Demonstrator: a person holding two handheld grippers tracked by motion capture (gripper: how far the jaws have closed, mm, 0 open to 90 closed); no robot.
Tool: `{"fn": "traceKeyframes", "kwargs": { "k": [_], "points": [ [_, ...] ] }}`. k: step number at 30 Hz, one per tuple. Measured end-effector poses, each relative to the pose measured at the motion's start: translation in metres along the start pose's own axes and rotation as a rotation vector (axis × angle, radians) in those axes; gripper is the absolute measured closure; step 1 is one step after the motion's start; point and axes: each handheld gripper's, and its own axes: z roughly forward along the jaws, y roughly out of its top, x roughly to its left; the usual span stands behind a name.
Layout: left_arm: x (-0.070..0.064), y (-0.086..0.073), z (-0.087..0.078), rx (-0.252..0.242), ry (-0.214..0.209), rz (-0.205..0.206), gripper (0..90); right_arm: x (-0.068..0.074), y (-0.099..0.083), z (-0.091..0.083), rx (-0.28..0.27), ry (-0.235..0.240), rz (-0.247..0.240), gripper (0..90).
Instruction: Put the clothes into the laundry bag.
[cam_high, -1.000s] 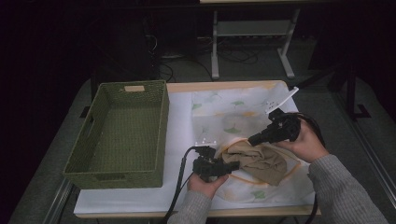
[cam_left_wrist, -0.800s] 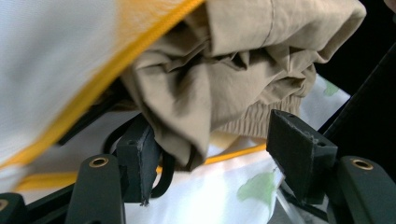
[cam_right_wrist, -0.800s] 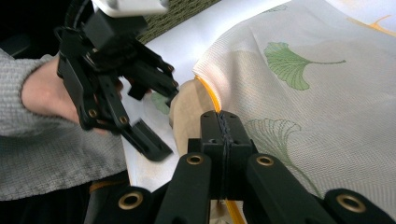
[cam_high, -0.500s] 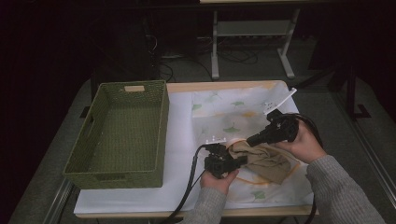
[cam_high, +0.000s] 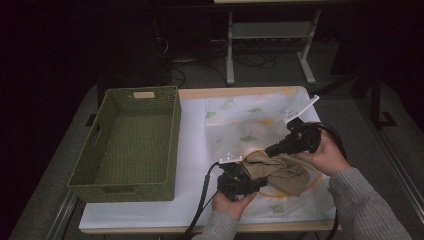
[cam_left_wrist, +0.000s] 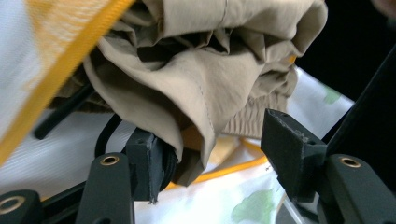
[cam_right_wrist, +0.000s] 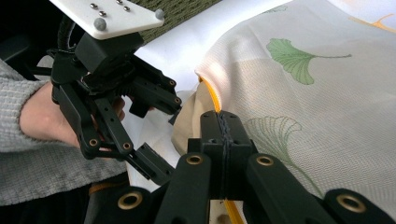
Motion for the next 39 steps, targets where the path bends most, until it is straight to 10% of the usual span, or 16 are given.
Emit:
{"fn": "traceKeyframes", "kwargs": {
  "k": [9,21,39],
  "points": [
    [0.013,0.022,0.010,-0.089,0.055,-0.040,62.9,0.000,-0.003,0.002,0.010,0.008,0.006,89.3],
    [0.008,0.001,-0.002,-0.014,0.055,0.015,46.6,-0.005,-0.018,-0.007,0.000,-0.011,0.029,87.9],
    [0.000,0.010,0.041,-0.005,0.075,0.049,76.0,-0.002,-0.013,-0.005,-0.002,-0.005,0.014,88.4]
  ]
}}
